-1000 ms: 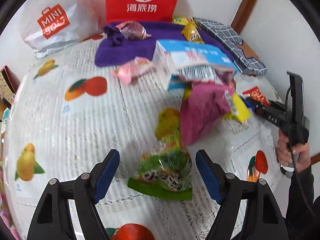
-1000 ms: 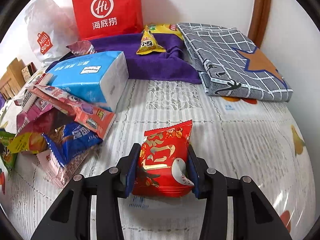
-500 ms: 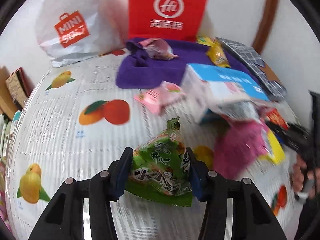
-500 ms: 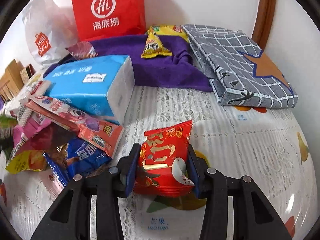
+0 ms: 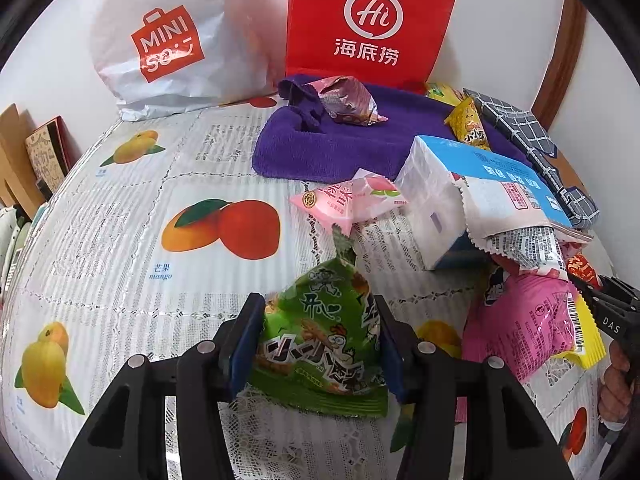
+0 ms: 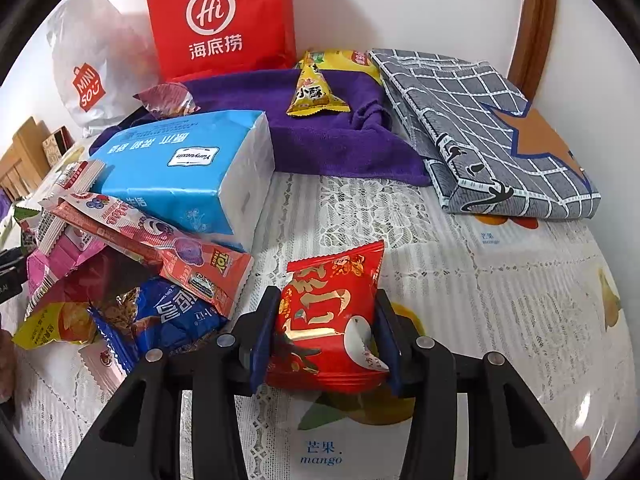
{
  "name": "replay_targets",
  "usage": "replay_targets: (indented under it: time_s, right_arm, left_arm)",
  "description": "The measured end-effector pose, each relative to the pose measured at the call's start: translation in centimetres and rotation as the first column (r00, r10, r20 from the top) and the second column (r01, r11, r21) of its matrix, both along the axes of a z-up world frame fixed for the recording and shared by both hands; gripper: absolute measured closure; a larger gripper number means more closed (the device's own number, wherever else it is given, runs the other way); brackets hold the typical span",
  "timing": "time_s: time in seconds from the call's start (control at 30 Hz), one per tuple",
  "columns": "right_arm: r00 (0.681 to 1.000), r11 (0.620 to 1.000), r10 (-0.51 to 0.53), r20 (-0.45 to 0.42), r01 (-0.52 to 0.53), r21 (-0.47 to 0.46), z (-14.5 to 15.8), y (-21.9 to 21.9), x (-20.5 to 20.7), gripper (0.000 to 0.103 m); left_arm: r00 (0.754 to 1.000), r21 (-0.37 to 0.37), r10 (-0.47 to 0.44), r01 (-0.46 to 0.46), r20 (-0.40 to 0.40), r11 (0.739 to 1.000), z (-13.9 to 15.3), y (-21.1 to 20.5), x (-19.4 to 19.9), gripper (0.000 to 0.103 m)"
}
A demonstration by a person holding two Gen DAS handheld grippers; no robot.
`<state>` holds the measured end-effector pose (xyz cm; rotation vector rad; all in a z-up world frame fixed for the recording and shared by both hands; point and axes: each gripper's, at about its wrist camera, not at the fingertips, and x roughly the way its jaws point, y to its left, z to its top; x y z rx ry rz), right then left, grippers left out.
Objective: Organize snacks
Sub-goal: 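Carry the green and red packets onto the purple towel with both tools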
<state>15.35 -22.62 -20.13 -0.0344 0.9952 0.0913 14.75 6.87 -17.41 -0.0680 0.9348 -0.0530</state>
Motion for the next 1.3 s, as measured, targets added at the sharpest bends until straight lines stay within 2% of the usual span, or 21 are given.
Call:
replay_targets:
  time_s: [0.2,0.37,0.6,0.73,0.87,0.97,1.1,1.3]
  right_arm:
    - [1.000,1.000,0.002,-0.001,-0.002,0.004,0.0,-0.1,0.1,0.056]
    - [1.000,1.000,0.003,-0.001,-0.003,0.005,-0.1,-0.1,0.1,0.056]
    - [1.000,1.000,-0.003,0.007,0.003,-0.010,0.2,0.1,-0.1,0.059]
    - [1.000,0.999,-0.027,-0.004,0.027,0.018,0.7,-0.8,-0.8,0.059]
    - [0.998,0.997,-0.060,0.014,0.059,0.056,2.5,-1.9,-1.6,0.059]
    - [0.997,0.997,-0.061,0.049,0.059,0.047,4.5,-2.0,-2.3,0.059]
    - [0.994,0.998,-0.051,0.100,0.046,0.051,7.3,-1.5,-3.3,0.059]
    - [0.989,0.993,0.002,0.147,-0.019,0.113,10.9,0.1,-4.3,0.059]
  left_arm:
    - [1.000,0.008,0.003,-0.003,-0.002,1.000,-0.1,0.0,0.2,0.052]
    - [1.000,0.050,-0.004,0.004,-0.008,0.999,-0.2,-0.6,0.2,0.052]
    - [1.000,0.009,-0.007,0.007,-0.009,1.000,0.1,0.0,-0.1,0.054]
    - [1.000,-0.010,-0.024,0.024,0.002,1.000,1.3,0.2,-1.2,0.054]
    - [0.999,-0.042,-0.049,0.050,0.021,0.998,3.3,0.0,-2.0,0.054]
    - [0.997,-0.083,-0.072,0.074,0.027,0.994,4.8,-0.6,-2.4,0.054]
    - [0.994,-0.119,-0.105,0.109,0.039,0.987,6.5,-1.6,-2.9,0.054]
    - [0.987,-0.132,-0.145,0.153,0.069,0.979,9.2,-3.4,-2.9,0.054]
